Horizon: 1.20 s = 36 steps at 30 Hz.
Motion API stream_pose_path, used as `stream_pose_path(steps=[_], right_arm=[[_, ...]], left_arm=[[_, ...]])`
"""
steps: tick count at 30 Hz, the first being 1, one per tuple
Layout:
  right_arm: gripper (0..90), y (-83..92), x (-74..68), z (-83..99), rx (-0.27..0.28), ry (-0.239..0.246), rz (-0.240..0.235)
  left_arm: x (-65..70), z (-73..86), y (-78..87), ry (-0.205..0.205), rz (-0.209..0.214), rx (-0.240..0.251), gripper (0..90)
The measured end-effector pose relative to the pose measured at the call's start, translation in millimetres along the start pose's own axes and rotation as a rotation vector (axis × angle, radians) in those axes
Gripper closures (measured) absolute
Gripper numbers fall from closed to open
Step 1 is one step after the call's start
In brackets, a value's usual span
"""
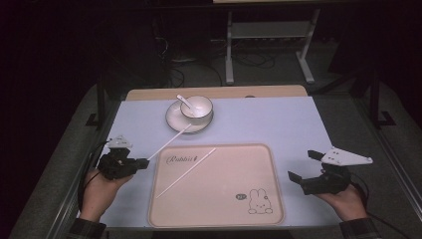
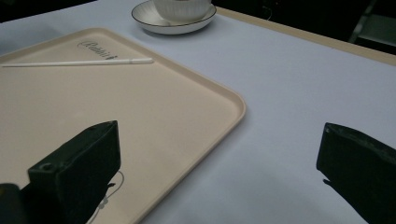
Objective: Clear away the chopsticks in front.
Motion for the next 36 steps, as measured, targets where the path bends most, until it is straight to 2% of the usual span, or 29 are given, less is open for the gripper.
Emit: stream_pose_path(steps=[8, 17, 27, 31, 36], right_arm=[[0.0, 0.7, 0.1, -0.2, 0.005, -0.001, -0.002], [0.0, 0.7, 0.3, -0.2, 0.003, 0.002, 0.0], [0.0, 1.0, 0.8, 0.0, 0.004, 0.001, -0.002], [0.0, 0.9, 0.3, -0.1, 0.002, 0.004, -0.002], [0.0, 0.6, 0.2, -0.2, 0.001, 0.004, -0.003]], left_arm=[[25.3, 0.4, -14.5, -0.023, 0.035, -0.009, 86.3], [52.5, 0.7, -39.8, -0.078, 0.054, -0.073, 86.3], [59.6, 4.8, -57.9, -0.097, 0.044, -0.129, 86.2], [59.8, 7.3, -61.8, -0.085, 0.046, -0.145, 86.1], [60.3, 10.6, -66.7, -0.088, 0.045, -0.17, 85.7]])
Point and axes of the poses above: each handheld gripper's, and its own axes: y roughly backward along the jaws, z roughly out of its underside, x roughly to its right, the point moved 3 cm from there along -y, roughly forward along the jaws, and after that the axes turned 5 degrees about -x, right-handed, at the moved point
